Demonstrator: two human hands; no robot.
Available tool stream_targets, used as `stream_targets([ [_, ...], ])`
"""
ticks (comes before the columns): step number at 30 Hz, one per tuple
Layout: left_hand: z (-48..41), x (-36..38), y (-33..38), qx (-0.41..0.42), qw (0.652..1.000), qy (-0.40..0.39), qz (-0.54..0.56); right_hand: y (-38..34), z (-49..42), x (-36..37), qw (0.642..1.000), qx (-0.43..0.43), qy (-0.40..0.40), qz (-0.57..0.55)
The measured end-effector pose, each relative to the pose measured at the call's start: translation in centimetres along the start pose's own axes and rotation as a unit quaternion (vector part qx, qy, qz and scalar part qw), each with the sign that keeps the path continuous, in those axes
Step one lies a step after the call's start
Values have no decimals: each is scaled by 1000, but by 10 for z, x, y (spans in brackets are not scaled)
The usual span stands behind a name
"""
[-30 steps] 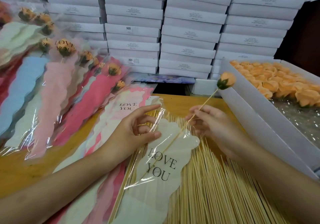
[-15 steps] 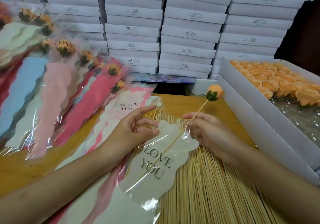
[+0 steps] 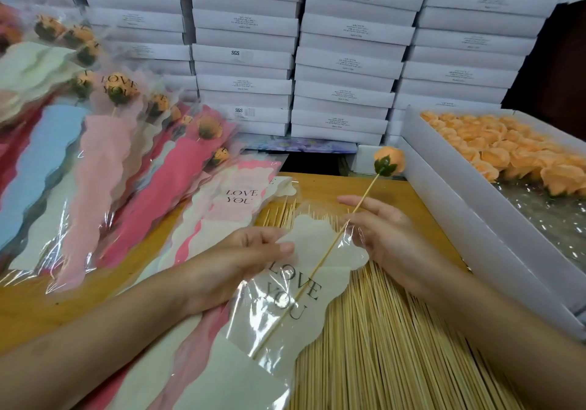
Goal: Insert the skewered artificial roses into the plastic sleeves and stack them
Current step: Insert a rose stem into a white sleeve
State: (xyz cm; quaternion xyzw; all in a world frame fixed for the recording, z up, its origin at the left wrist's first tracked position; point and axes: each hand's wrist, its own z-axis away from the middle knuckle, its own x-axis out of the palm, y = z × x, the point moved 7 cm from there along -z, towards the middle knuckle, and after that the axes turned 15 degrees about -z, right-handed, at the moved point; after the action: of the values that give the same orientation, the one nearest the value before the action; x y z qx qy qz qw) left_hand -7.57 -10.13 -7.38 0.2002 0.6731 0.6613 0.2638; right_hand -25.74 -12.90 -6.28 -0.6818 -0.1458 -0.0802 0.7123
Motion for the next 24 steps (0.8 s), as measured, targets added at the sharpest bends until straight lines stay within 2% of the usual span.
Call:
stream_targets([
  [3,2,5,-1,8,998,-45,-43,-2,-1,0,1000,-16,-13,-7],
  [10,3,7,3,5,991,-44,-129,-12,3,3,993,-83,-29,76],
  [14,5,10,6,14,990,-50,-132,-20,4,-2,987,-141,12,73],
  [18,5,8,5,11,991,-41,-125,-30,2,-16,980,-185,78,13],
  [21,5,8,3,4,992,-47,-118,-35,2,-22,976,-195,92,-21],
  [24,5,7,2,-4,993,-44,-111,-34,2,-25,976,-194,100,-3],
])
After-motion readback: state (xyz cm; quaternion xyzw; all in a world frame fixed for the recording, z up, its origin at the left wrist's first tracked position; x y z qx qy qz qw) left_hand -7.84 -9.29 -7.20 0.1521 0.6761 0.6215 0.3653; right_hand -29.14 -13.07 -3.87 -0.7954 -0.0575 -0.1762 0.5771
